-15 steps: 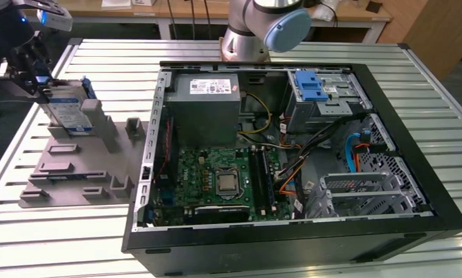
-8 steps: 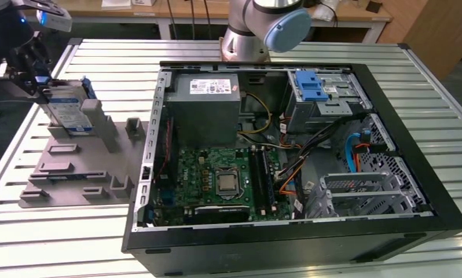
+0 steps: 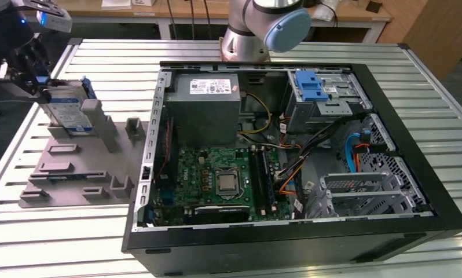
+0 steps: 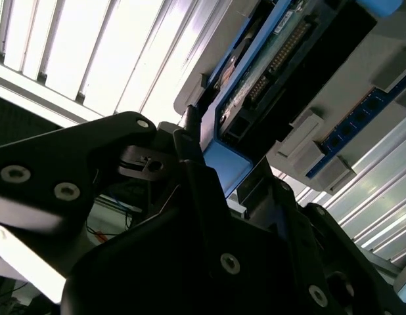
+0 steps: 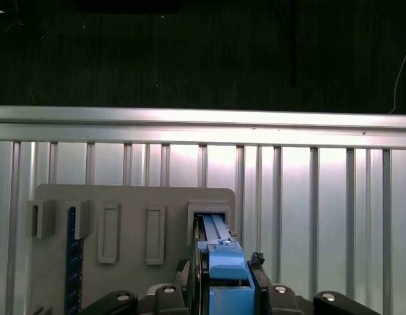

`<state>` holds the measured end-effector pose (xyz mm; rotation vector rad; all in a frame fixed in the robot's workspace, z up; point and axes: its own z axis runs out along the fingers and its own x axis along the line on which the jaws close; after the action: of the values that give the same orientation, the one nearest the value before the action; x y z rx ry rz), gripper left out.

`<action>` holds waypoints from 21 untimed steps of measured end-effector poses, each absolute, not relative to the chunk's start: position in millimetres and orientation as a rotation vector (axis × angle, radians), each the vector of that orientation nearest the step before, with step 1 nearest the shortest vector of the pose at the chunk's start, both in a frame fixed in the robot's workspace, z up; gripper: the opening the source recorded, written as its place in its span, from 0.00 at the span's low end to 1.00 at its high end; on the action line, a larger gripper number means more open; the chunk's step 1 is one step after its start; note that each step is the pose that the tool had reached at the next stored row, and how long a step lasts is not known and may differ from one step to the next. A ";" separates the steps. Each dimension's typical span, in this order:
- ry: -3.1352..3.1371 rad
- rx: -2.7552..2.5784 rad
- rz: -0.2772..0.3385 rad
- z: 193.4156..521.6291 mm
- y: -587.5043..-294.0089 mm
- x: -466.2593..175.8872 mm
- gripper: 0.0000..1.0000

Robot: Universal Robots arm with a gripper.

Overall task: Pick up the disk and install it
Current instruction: 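Pick up the disk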

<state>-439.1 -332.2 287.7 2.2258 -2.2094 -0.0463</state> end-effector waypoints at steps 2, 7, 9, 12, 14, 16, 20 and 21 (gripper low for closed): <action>-2.209 2.226 -0.046 287.7 -332.2 -439.1 0.44; -2.209 2.226 -0.046 287.7 -332.2 -439.1 0.37; -2.209 2.226 -0.046 287.7 -332.2 -439.1 0.37; -2.209 2.226 -0.046 287.6 -332.2 -439.1 0.37; -2.209 2.226 -0.046 287.5 -332.2 -439.1 0.37; -2.209 2.226 -0.046 287.5 -332.2 -439.1 0.37; -2.210 2.226 -0.046 288.3 -332.2 -439.1 0.37; -2.209 2.226 -0.046 288.9 -332.2 -439.1 0.37</action>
<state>-439.1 -332.2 288.9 2.2258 -2.2095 -0.0464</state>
